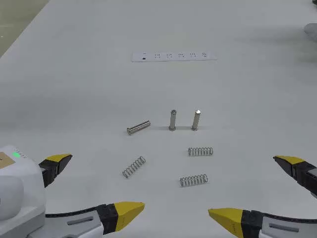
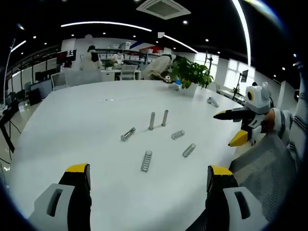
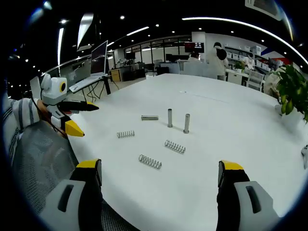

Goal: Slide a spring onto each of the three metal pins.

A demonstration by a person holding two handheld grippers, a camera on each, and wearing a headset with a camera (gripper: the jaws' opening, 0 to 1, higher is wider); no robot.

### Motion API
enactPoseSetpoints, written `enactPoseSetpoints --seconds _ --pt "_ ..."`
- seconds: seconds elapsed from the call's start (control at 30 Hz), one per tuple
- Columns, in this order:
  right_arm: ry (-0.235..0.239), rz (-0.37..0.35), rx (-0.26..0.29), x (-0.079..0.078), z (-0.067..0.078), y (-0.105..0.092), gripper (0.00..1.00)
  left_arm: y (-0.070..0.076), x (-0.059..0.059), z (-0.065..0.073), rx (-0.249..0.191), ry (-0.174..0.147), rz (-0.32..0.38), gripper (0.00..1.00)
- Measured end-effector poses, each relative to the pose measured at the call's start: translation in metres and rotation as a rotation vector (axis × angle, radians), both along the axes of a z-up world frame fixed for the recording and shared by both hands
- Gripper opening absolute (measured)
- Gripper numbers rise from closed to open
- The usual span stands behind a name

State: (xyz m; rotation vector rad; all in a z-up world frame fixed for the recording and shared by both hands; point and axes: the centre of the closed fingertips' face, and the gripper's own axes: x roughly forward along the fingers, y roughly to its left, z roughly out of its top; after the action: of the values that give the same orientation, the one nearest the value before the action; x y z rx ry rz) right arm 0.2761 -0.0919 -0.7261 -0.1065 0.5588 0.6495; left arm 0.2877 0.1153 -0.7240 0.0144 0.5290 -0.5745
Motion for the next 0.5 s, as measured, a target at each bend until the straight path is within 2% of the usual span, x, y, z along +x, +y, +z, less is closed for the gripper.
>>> enactPoseSetpoints --seconds 0.5 --pt "0.005 0.006 -0.016 -0.0005 -0.0023 -0.0027 1.00 0.0050 0.0013 -0.0013 0.013 0.009 -0.001 0.98"
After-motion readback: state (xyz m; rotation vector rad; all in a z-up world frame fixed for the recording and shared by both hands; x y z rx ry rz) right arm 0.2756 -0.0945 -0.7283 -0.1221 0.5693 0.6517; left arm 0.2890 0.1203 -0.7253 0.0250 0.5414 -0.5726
